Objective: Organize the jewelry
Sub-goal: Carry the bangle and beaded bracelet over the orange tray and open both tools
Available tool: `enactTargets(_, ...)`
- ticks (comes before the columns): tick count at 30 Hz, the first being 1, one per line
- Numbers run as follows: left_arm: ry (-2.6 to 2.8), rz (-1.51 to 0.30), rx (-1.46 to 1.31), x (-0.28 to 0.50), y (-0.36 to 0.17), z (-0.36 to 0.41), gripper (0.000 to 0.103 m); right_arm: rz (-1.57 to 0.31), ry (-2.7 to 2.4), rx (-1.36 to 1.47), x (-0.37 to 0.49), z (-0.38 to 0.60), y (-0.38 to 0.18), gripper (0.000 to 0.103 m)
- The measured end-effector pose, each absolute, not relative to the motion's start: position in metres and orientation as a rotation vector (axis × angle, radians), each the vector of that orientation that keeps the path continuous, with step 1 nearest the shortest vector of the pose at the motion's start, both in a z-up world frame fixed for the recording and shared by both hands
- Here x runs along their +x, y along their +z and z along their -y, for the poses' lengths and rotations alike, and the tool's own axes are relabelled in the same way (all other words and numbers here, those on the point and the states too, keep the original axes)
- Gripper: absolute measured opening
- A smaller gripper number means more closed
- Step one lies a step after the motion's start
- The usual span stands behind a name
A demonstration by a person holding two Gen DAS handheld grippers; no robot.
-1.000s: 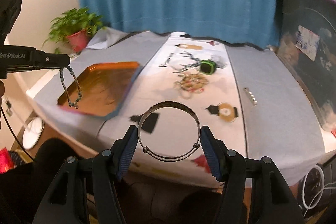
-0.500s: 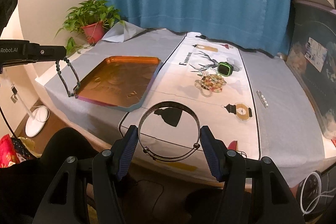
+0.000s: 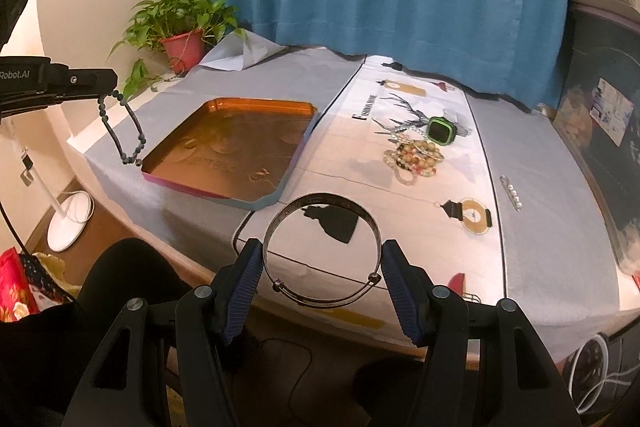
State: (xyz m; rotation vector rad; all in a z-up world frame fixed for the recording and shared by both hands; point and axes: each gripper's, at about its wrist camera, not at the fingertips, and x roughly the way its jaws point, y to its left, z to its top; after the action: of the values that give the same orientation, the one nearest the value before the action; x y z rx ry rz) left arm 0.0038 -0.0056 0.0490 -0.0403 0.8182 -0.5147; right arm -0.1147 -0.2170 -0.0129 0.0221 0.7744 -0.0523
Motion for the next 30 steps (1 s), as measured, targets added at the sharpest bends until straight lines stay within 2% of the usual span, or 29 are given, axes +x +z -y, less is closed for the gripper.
enactTargets(14,-0.433,-0.81,-0.015,0.059,0.031,-0.014,0.009,-0.791,0.029,0.022,-0.043,0.189,-0.022,0.061)
enactTargets(22,-0.494,-0.828,-0.115,0.109,0.022,-0.027,0.009,-0.778,0.085,-0.018,0.017,0.165,-0.024,0.061)
enactTargets(30,-0.454,-0.867,-0.093,0.157,-0.009,-0.023,0.008,-0.784,0.117,-0.024,0.071,0.152,-0.04,0.061)
